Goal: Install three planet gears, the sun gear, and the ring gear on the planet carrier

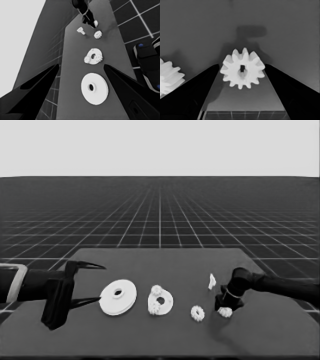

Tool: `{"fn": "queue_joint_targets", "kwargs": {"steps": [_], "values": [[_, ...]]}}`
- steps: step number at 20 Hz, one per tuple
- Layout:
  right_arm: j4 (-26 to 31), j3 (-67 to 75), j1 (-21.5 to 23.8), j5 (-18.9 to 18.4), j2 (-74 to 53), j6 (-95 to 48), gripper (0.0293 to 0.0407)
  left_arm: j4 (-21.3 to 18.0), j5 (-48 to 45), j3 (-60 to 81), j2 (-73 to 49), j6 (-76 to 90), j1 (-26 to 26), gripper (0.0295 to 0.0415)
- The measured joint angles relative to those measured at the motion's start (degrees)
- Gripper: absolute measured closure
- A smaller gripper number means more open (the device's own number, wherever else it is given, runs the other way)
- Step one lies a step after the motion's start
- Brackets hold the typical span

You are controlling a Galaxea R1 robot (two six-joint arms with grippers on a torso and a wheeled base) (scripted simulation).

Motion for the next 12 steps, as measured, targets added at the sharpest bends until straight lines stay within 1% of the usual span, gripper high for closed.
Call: {"fn": "queue_joint_targets", "kwargs": {"steps": [2, 3, 10, 11, 12], "values": [[-0.03, -0.04, -0.03, 0.02, 0.01, -0.01, 0.0386, 0.0, 0.0, 0.0, 0.0, 0.0, 0.0, 0.0326], [-0.04, -0.05, -0.01, 0.03, 0.02, -0.01, 0.0388, 0.0, 0.0, 0.0, 0.0, 0.0, 0.0, 0.0326], [-0.05, -0.06, -0.02, 0.04, 0.02, -0.01, 0.0388, 0.0, 0.0, 0.0, 0.0, 0.0, 0.0, 0.0326], [3.44, 4.32, 4.14, -3.32, -2.04, 1.25, 0.0388, 0.0, 0.0, 0.0, 0.0, 0.0, 0.0, 0.0326], [5.97, 6.27, 7.59, -5.21, -3.03, 1.77, 0.0388, 0.0, 0.0, 0.0, 0.0, 0.0, 0.0, 0.0326]]}}
